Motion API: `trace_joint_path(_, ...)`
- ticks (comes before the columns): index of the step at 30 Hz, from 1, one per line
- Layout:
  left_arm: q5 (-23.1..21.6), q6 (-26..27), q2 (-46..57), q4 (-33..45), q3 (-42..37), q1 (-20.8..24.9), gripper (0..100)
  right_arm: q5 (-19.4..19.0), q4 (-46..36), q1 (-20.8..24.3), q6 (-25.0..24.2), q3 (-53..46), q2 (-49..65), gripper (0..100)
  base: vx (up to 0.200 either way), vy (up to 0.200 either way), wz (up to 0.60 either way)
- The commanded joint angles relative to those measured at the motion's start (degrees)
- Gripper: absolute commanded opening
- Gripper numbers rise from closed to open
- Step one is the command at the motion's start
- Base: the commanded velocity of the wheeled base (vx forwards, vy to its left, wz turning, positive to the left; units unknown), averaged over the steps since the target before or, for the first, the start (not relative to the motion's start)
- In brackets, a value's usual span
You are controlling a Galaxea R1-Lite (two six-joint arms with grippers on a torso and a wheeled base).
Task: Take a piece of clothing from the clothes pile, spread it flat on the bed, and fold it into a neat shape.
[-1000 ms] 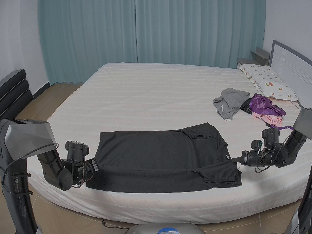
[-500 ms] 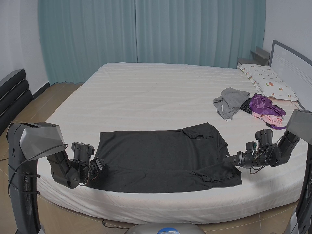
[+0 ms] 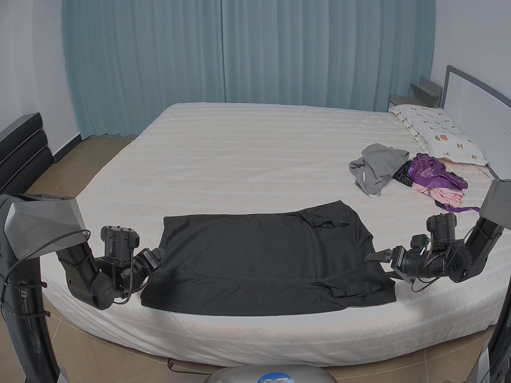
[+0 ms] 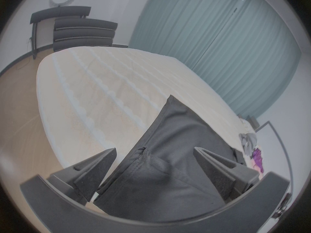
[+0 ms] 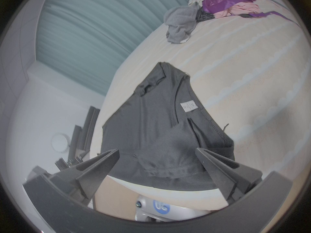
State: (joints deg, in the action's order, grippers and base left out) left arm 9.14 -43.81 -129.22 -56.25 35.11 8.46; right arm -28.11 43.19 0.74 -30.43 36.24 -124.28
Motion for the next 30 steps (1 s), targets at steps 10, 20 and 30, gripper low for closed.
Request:
trace_joint_path(10, -6.7, -4.9, 2.1, -0.4, -2.0, -2.2, 100, -0.5, 6.5, -1.3, -6.5, -3.6, -0.7, 100, 0.16, 0.0, 0.0)
trace_joint_path(20, -12.4, -5.0, 2.1, -0.4, -1.5, -4.0, 100, -0.8, 6.5, -1.3, -6.5, -3.6, -1.4, 100, 0.02, 0.0, 0.0)
trace_joint_path(30, -16.8, 0.5, 1.4, 6.3, -0.6, -3.9, 100, -0.8, 6.5, -1.3, -6.0, -3.6, -1.8, 100, 0.0, 0.0, 0.0)
